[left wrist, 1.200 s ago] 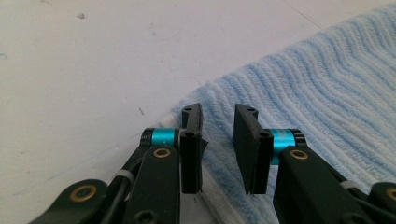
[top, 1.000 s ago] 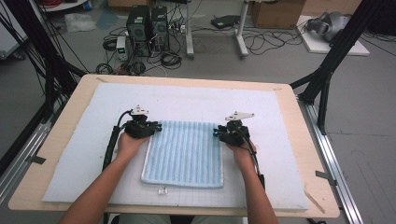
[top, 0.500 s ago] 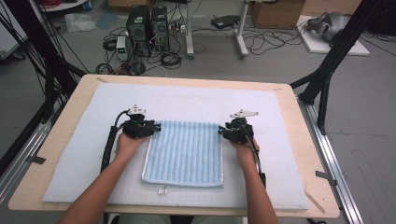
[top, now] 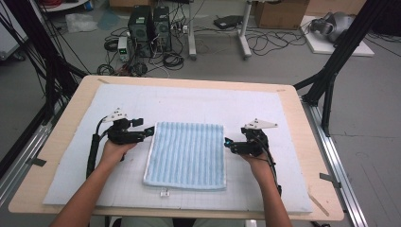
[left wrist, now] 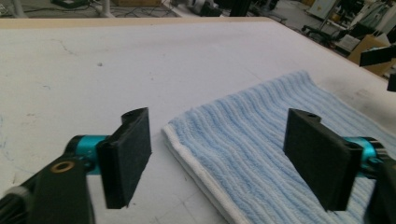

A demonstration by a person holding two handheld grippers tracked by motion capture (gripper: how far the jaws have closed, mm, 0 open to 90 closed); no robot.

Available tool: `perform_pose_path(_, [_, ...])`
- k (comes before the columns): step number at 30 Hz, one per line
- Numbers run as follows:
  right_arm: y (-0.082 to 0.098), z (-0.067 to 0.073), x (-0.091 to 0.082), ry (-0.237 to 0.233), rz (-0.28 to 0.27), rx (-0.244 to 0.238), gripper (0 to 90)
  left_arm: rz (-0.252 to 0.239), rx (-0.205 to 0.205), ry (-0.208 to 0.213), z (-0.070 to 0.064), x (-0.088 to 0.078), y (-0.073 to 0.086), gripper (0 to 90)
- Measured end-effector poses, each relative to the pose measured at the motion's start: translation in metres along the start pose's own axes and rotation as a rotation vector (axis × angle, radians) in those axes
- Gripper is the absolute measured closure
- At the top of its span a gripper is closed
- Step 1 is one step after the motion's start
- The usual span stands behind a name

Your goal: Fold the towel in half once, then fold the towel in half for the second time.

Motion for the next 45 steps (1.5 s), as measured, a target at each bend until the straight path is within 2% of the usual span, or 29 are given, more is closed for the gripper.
perform_pose_path(7, [0.007,-0.001,-0.017,0.026,-0.046,-0.014,11.4,-0.02,0.04,0.008,-0.004,-0.012,0.003,20.0])
perform_pose_path(10, [0.008,-0.003,-0.017,0.031,-0.039,-0.015,11.3,-0.031,0.041,0.005,-0.003,-0.014,0.002,20.1])
perform_pose_path(20, [0.009,-0.006,-0.016,0.035,-0.049,-0.009,11.3,-0.018,0.051,-0.022,0.0,-0.015,0.004,21.7])
perform_pose_path(32, [0.011,-0.006,-0.017,0.038,-0.044,-0.005,11.3,-0.005,0.055,-0.033,0.001,-0.01,0.007,22.6])
perform_pose_path(39, [0.012,-0.007,-0.016,0.035,-0.037,-0.003,11.3,0.003,0.033,-0.045,0.005,-0.007,0.008,23.4])
perform_pose_path(42, [0.012,-0.006,-0.015,0.031,-0.031,-0.009,11.3,-0.005,0.007,-0.053,0.009,-0.005,0.004,24.0])
perform_pose_path(45, [0.012,-0.005,-0.015,0.028,-0.032,-0.011,11.3,-0.005,0.0,-0.067,0.01,-0.003,-0.001,23.8])
Point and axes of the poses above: each handheld gripper's, and its own axes: x roughly forward along the jaws, y roughly out of its underside, z roughly to its left, the point moved 2 cm from there along x, roughly forward along the jaws, and after that the axes turned 12 degrees about -x, right-handed, at the moved point
